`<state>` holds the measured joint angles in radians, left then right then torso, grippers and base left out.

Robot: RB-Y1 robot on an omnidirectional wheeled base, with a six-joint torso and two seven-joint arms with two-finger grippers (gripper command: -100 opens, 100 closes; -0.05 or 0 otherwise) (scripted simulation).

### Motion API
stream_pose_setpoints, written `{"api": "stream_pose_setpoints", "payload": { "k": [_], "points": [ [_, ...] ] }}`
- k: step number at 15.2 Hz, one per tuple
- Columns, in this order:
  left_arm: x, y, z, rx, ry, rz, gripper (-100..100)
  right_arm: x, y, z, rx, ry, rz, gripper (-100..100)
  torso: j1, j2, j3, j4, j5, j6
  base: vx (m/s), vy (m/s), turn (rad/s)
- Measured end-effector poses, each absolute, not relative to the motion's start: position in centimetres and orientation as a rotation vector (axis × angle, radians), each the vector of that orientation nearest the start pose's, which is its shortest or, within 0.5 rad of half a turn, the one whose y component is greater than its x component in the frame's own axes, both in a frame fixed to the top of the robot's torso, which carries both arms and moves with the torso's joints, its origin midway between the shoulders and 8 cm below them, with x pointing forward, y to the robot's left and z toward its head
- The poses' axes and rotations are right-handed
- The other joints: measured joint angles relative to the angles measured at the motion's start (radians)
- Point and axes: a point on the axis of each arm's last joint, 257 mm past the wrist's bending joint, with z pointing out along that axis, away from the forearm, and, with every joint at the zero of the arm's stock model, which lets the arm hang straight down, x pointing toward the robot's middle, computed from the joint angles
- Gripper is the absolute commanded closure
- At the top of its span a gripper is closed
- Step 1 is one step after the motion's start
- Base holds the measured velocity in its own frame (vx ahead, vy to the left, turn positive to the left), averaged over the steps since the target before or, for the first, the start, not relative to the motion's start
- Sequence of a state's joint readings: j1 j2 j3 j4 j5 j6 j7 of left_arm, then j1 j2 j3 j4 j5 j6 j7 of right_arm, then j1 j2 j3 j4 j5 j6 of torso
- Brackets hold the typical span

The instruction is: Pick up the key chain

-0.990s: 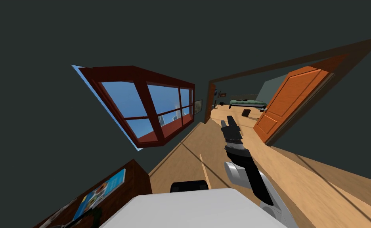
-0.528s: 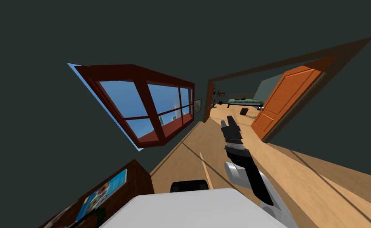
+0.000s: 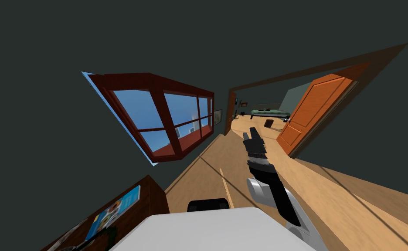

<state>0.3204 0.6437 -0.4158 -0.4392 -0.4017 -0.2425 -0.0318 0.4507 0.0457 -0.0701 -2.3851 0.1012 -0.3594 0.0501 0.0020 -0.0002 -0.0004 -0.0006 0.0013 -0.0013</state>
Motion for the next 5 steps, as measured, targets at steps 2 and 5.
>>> {"api": "stream_pose_setpoints", "payload": {
  "k": [2, 5],
  "points": [
    [-0.9, 56.6, -61.0, -0.827, 2.713, 0.252, 100, 34.4, -29.2, 6.0, 0.604, 0.627, 1.129, 0, 0.0, -0.001, 0.0, 0.0, 0.0, 0.001, 0.041, -0.057, 0.023],
    [-1.6, 57.6, -60.1, -0.808, 2.719, 0.248, 100, 34.4, -29.2, 6.0, 0.604, 0.627, 1.129, 0, -0.001, -0.003, -0.001, 0.0, 0.0, 0.001, 0.051, -0.064, 0.048]
  ]
}}
